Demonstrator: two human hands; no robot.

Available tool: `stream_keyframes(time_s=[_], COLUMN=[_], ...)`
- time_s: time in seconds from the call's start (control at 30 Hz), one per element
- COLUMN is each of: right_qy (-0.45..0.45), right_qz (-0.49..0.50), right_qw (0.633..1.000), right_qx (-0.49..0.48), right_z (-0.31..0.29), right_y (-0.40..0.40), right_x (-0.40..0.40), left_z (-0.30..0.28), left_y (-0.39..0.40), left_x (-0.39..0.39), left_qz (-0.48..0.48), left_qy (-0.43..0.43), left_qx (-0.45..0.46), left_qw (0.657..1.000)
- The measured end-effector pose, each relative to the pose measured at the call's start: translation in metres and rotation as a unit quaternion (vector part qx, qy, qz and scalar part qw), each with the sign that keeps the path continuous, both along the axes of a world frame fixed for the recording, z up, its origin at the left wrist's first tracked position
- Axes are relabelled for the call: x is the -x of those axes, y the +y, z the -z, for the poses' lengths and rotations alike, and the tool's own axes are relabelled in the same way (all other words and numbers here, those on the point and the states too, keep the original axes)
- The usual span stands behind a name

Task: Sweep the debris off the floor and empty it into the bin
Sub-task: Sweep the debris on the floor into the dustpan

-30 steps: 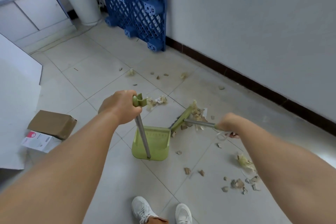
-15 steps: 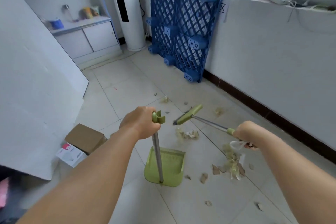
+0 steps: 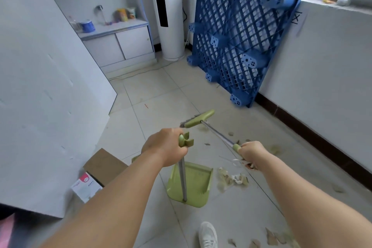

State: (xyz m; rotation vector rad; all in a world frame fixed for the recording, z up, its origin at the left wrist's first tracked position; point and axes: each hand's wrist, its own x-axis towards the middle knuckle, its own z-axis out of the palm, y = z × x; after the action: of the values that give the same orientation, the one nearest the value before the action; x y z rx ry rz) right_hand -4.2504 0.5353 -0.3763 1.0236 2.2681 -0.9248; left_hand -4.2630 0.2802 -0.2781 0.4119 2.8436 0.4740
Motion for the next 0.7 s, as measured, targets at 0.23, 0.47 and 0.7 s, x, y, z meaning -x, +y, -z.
stream_keyframes(time_s=[0.23,0.47,0.7], right_qy=[-0.030,-0.058,-0.101], right_qz=[0.024,-0.047,-0.059], right_qw=[0.998,0.997,0.993], right_qx=[0.049,0.016,-0.010], right_z=[0.048,0.091,0.114], right_y=[0.004,0.012,0.040], right_x=[0.164,0.271,0.265], left_z=[0.020,0.041,0.061], left_y=[0.018,0.041,0.055], left_x=[0.118,0.194,0.216], left_qz=[-0.042,-0.042,-0.039], left_qy=[-0.041,-0.060,-0.069], left_qx=[0.012,0.024,0.023], left_qw=[0.998,0.997,0.997])
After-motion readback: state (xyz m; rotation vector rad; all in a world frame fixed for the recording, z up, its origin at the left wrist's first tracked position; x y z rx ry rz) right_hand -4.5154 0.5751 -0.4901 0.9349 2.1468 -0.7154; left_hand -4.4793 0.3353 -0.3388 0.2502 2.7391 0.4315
